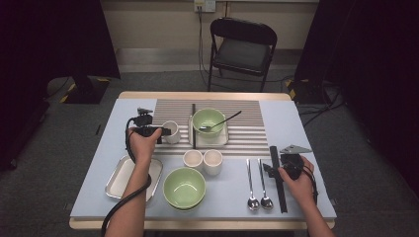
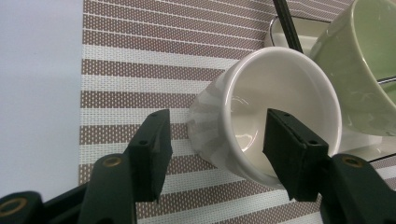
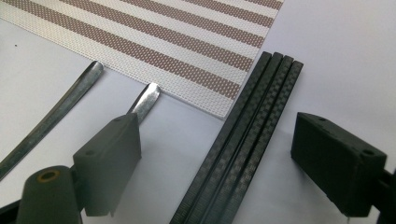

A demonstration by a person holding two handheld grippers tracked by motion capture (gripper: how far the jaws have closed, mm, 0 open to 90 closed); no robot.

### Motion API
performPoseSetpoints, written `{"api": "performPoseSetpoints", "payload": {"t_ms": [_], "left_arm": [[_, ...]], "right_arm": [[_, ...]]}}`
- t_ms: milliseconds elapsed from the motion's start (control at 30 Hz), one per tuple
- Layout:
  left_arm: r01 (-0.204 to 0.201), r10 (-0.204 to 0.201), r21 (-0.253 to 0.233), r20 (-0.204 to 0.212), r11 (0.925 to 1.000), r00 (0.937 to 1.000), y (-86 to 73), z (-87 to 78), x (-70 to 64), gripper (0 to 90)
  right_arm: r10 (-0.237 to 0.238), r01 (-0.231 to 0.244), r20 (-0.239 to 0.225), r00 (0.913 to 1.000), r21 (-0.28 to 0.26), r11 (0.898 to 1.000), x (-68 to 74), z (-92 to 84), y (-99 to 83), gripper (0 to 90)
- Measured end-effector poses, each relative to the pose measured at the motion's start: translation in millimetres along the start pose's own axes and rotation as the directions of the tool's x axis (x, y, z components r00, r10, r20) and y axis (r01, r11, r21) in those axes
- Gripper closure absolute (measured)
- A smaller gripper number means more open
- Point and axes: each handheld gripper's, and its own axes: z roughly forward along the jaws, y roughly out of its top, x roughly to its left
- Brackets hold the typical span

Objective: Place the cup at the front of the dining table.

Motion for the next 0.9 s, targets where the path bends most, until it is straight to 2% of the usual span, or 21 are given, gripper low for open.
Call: {"api": "performPoseSetpoints", "payload": {"t_ms": [200, 267, 633, 767, 900], "left_arm": [[0.012, -0.012, -0.006, -0.002, 0.9999, 0.9999, 0.9, 1.2, 0.0, 34.2], [0.004, -0.004, -0.006, 0.002, 1.0000, 1.0000, 1.2, 1.6, 1.2, 32.6], [0.018, -0.018, -0.026, -0.014, 0.9995, 0.9997, 1.2, 3.3, 0.8, 26.8], [0.033, -0.033, -0.026, 0.012, 0.9991, 0.9994, 2.1, 3.4, 1.1, 24.3], [0.032, -0.031, -0.026, 0.011, 0.9992, 0.9994, 2.6, 3.4, 0.9, 23.8]], "right_arm": [[0.000, 0.000, -0.001, 1.0000, -0.001, 1.000, 0.0, 0.1, 0.0, 15.2], [0.000, 0.000, -0.001, 1.0000, -0.001, 1.000, 0.0, 0.1, 0.0, 15.2], [0.000, 0.000, 0.000, 1.0000, 0.000, 1.000, 0.0, 0.0, 0.0, 15.2], [0.000, 0.000, 0.000, 1.0000, 0.000, 1.000, 0.0, 0.0, 0.0, 15.3], [0.000, 0.000, -0.001, 1.0000, -0.001, 1.000, 0.0, 0.0, 0.0, 15.2]]}}
